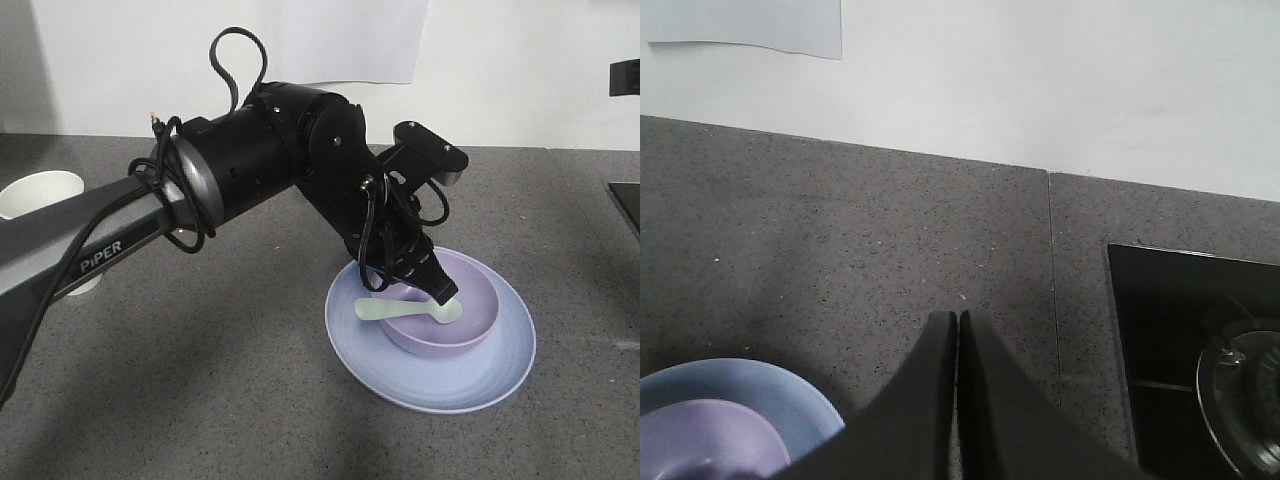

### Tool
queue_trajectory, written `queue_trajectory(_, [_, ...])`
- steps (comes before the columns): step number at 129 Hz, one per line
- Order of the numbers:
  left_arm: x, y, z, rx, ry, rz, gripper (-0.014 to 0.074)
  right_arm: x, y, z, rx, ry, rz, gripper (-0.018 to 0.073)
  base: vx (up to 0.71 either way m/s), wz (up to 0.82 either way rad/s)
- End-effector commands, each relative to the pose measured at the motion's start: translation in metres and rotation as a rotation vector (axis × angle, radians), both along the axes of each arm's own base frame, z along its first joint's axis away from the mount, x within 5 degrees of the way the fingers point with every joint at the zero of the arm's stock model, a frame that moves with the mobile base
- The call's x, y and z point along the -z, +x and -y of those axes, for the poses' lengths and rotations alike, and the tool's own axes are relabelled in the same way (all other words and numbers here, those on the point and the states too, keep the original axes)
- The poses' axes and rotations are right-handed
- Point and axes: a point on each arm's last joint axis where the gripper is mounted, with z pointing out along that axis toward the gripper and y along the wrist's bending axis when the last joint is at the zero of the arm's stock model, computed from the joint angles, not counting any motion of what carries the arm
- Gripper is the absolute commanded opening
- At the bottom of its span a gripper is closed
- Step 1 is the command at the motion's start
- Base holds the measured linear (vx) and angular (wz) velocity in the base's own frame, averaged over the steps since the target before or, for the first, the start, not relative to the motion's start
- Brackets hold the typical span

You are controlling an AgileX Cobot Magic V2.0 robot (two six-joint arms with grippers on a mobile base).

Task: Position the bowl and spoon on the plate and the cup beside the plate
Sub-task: 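Lower the spoon into the bowl and open the left gripper, then move the left gripper back to the brown paper cup rim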

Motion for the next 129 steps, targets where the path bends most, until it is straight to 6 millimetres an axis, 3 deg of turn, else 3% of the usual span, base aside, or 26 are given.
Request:
queue_trajectory(1, [-0.052, -0.01, -0.01, -0.031, -0.116, 0.103, 0.0188, -0.019, -0.005, 0.003, -0.005, -0.016, 0.11, -0.0008, 0.0, 0.0])
queue_trajectory(20, [-0.079, -0.012, -0.03, -0.064, -0.062, 0.248, 0.0188, -0.019, -0.005, 0.003, -0.005, -0.016, 0.11, -0.0008, 0.0, 0.0])
queue_trajectory(34, [-0.105, -0.007, -0.059, -0.19, -0.035, 0.349, 0.019, -0.019, -0.005, 0.003, -0.005, -0.016, 0.11, -0.0008, 0.0, 0.0])
queue_trajectory(62, [-0.142, 0.009, -0.133, -0.41, -0.021, 0.421, 0.0196, -0.019, -0.005, 0.003, -0.005, -0.016, 0.11, -0.0008, 0.0, 0.0])
queue_trajectory(71, [-0.155, 0.013, -0.166, -0.505, -0.027, 0.435, 0.02, -0.019, -0.005, 0.003, -0.005, -0.016, 0.11, -0.0008, 0.0, 0.0])
queue_trajectory(105, [-0.181, 0.016, -0.263, -0.809, -0.033, 0.459, 0.0206, -0.019, -0.005, 0.003, -0.005, -0.016, 0.11, -0.0008, 0.0, 0.0])
queue_trajectory(129, [-0.17, 0.024, -0.315, -0.973, 0.009, 0.424, 0.0239, -0.019, -0.005, 0.003, -0.005, -0.016, 0.11, -0.0008, 0.0, 0.0])
